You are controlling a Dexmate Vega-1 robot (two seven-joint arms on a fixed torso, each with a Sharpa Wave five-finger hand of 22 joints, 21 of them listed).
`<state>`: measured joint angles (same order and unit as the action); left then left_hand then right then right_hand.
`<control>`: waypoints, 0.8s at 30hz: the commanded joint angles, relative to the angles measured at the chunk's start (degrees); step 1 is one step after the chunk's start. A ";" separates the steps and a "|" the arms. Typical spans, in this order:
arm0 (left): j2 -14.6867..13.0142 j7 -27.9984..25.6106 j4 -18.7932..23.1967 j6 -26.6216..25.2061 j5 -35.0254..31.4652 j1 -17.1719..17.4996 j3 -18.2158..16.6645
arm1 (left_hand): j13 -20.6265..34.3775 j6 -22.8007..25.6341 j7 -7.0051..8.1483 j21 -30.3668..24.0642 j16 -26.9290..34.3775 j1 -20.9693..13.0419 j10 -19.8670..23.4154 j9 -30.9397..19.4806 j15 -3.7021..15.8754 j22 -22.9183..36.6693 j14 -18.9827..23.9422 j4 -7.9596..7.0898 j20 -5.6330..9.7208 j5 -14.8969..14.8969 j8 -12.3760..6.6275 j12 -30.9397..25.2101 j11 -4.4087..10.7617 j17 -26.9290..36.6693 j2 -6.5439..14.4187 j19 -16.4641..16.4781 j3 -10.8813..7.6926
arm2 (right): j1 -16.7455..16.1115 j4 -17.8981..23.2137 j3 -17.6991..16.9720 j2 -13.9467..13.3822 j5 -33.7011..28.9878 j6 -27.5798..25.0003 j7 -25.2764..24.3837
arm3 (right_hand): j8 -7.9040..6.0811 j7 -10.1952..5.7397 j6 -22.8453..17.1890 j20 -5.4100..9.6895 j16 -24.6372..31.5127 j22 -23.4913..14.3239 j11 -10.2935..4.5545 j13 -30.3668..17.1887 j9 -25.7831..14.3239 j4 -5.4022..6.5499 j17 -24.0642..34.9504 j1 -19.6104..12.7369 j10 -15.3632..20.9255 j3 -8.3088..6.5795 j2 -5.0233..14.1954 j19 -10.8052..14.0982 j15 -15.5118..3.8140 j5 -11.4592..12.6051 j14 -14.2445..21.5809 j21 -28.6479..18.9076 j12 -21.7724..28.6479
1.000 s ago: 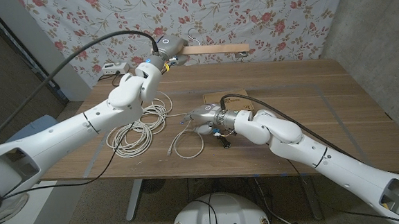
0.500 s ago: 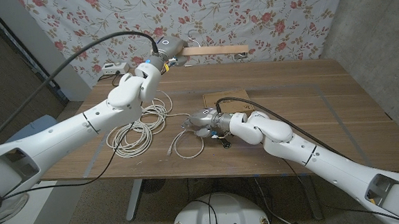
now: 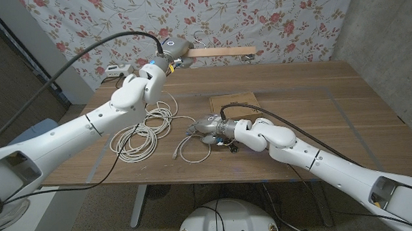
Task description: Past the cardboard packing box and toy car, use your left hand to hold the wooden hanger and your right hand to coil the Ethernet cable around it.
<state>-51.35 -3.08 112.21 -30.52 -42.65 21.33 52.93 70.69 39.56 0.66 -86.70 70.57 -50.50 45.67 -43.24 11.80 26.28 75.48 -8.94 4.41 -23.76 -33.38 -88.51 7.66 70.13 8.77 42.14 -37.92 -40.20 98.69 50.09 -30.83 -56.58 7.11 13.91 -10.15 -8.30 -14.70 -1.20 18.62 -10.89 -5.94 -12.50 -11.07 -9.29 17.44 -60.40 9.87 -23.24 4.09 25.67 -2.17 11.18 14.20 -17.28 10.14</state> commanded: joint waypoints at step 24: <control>-0.05 -0.29 -0.37 0.08 1.06 0.42 -0.56 | 0.27 -0.06 -0.34 -1.08 0.94 0.36 -0.31 0.41 0.00 -0.59 -0.39 0.10 2.26 0.34 -0.55 -0.78 0.00 0.11 0.64 -0.54 -0.94 | 2.29 -8.90 2.64 2.31 -2.39 7.33 -17.19 | -1.15 -1.64 0.11 0.72 0.93 -0.01 -2.07 0.10 -0.13 0.28 0.90 -0.09 -0.80 1.69 -0.75 1.29 -6.67 1.41 2.97 -0.30 1.68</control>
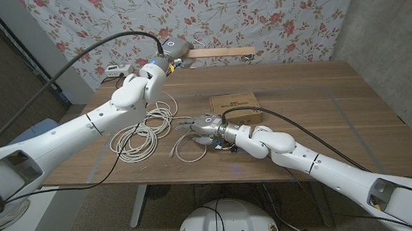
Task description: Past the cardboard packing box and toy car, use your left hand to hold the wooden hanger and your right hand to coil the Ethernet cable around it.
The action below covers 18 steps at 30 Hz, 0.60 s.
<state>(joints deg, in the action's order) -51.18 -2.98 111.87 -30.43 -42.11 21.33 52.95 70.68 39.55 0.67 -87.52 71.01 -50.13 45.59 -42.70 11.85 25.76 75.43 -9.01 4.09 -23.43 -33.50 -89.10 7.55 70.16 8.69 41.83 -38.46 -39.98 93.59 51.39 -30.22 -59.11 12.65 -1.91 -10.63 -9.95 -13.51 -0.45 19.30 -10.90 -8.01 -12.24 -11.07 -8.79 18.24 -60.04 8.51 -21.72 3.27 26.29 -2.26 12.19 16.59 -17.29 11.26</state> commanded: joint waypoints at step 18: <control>0.00 -0.74 -1.62 1.32 2.30 0.32 -1.04 | 0.28 -0.23 -0.32 -0.67 0.92 0.35 -0.37 0.04 -0.05 -0.28 -0.50 0.21 2.53 0.16 -0.72 -0.30 0.02 0.05 0.74 -0.37 -0.71 | 3.29 -13.81 6.24 5.61 -9.08 -4.65 -22.98 | -3.49 -2.66 -11.56 -0.73 3.57 0.00 -3.58 -0.41 -0.20 -0.81 3.23 -4.31 7.20 0.42 1.44 -5.34 -9.19 1.51 5.05 2.29 2.98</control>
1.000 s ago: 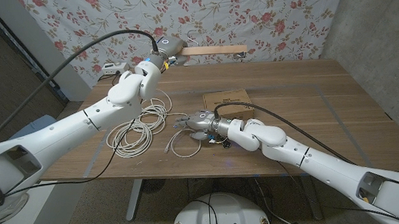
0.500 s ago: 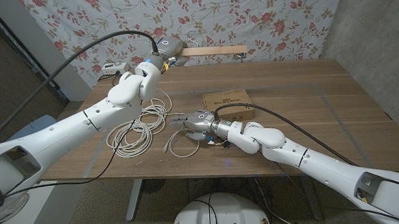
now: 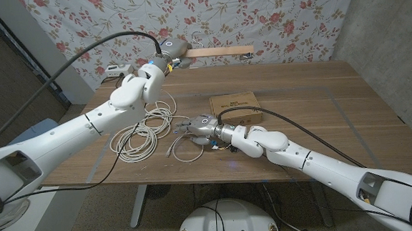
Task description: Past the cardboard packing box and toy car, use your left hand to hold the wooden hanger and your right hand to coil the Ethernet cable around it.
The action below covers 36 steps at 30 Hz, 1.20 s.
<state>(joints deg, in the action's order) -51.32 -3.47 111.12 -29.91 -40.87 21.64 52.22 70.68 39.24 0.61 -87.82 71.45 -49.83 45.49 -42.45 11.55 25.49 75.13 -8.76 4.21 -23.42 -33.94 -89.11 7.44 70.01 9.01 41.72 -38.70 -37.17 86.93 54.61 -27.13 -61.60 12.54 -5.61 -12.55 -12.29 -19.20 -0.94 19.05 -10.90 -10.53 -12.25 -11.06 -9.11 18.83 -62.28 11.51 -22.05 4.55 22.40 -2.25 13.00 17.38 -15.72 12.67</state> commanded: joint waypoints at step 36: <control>1.43 -1.33 -3.80 2.66 1.27 -1.61 0.45 | 0.28 -0.03 -0.29 -0.80 1.11 0.64 -0.41 0.21 0.26 -0.47 -0.57 0.04 2.46 0.41 -0.78 -0.35 0.18 0.16 0.43 -0.48 -0.97 | -3.34 -13.25 -14.86 6.75 54.45 11.27 -6.04 | -1.78 5.41 -43.32 5.83 15.01 -3.16 5.14 -4.23 0.31 9.91 16.67 5.61 40.34 11.47 4.65 8.51 -10.21 4.65 27.55 -7.69 15.56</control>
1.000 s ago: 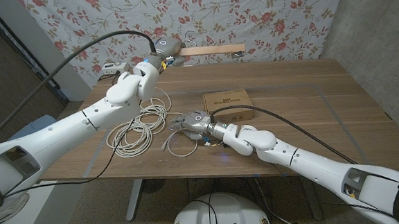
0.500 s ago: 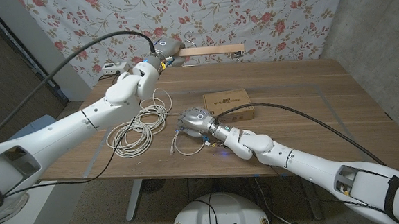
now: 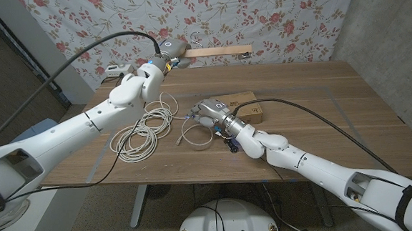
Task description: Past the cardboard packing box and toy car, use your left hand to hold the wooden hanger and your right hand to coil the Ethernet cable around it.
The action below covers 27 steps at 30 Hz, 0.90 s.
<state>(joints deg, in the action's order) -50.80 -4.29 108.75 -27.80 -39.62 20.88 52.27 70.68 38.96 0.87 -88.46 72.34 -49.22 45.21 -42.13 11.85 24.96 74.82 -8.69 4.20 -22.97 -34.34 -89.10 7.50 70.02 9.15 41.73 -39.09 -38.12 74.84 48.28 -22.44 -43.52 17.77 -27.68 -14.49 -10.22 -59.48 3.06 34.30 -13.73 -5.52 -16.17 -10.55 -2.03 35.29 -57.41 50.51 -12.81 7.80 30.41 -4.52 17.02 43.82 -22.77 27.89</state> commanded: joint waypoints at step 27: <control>5.58 -0.33 -6.37 0.46 -2.57 -4.06 2.48 | 0.27 0.10 -0.56 -0.43 0.72 0.42 0.04 0.05 -0.04 -0.15 -0.32 0.05 2.44 0.12 -0.86 -0.44 0.08 0.12 0.30 -0.59 -0.92 | -6.03 -0.80 -20.73 1.59 65.75 13.01 28.88 | 0.46 4.54 -4.11 1.12 -0.37 -1.30 1.47 -1.15 -0.81 2.38 1.31 -0.42 2.35 2.36 1.43 0.62 -7.68 0.77 2.30 -2.41 0.56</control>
<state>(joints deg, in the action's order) -47.59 -4.64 104.78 -26.92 -40.69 18.32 53.64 70.68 38.96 0.86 -88.46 72.73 -48.85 45.27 -41.90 11.84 24.70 74.83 -8.70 3.89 -22.93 -34.60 -89.09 7.44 70.02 8.76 41.43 -39.57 -42.06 71.63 31.87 -19.49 9.81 26.88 0.09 -13.59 -9.80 -59.05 2.96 33.43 -14.79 -4.33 -17.12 -11.09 -1.97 36.26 -58.04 52.29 -12.87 8.44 30.51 -5.13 17.51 45.45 -24.81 28.20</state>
